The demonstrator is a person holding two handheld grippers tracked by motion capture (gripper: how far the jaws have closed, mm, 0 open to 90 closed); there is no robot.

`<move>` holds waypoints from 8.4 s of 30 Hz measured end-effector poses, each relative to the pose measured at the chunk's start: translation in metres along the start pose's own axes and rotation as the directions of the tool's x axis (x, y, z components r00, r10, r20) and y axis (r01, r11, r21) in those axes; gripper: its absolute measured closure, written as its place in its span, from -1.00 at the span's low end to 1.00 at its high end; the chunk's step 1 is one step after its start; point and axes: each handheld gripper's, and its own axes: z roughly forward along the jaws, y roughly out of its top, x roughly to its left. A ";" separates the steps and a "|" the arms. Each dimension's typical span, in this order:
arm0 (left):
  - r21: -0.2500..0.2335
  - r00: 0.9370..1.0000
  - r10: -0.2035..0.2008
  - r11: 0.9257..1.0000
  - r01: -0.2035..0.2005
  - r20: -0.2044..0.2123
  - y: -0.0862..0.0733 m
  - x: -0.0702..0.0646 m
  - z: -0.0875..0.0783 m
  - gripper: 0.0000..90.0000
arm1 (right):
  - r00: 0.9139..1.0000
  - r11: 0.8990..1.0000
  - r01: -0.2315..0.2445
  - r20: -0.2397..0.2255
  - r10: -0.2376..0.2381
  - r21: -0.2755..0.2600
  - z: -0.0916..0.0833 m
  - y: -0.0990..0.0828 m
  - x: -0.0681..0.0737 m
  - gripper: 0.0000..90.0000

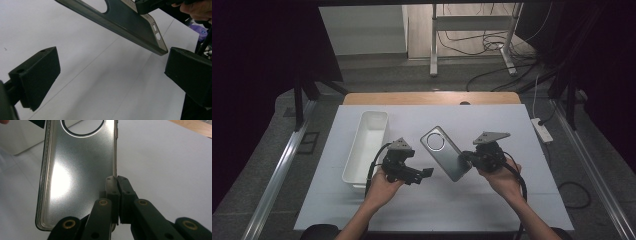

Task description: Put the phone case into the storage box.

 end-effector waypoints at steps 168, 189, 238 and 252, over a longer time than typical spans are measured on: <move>-0.009 0.997 0.020 1.000 -0.020 -0.068 0.006 -0.009 -0.020 0.98 | 0.967 0.990 0.140 -0.208 -0.144 -0.032 0.022 0.004 0.067 0.64; 0.007 0.983 -0.002 1.000 0.003 -0.184 0.007 -0.002 -0.025 0.98 | 0.969 0.993 0.120 -0.219 -0.114 0.013 0.021 0.002 0.059 0.05; 0.013 0.973 -0.051 0.998 0.055 -0.225 0.024 0.036 -0.052 0.98 | 0.990 0.995 -0.042 -0.127 0.054 0.093 -0.031 -0.053 0.001 -0.83; 0.013 0.964 -0.052 0.998 0.057 -0.261 0.039 0.047 -0.064 0.98 | 0.995 0.993 -0.079 -0.052 0.084 0.089 -0.047 -0.075 -0.014 -0.97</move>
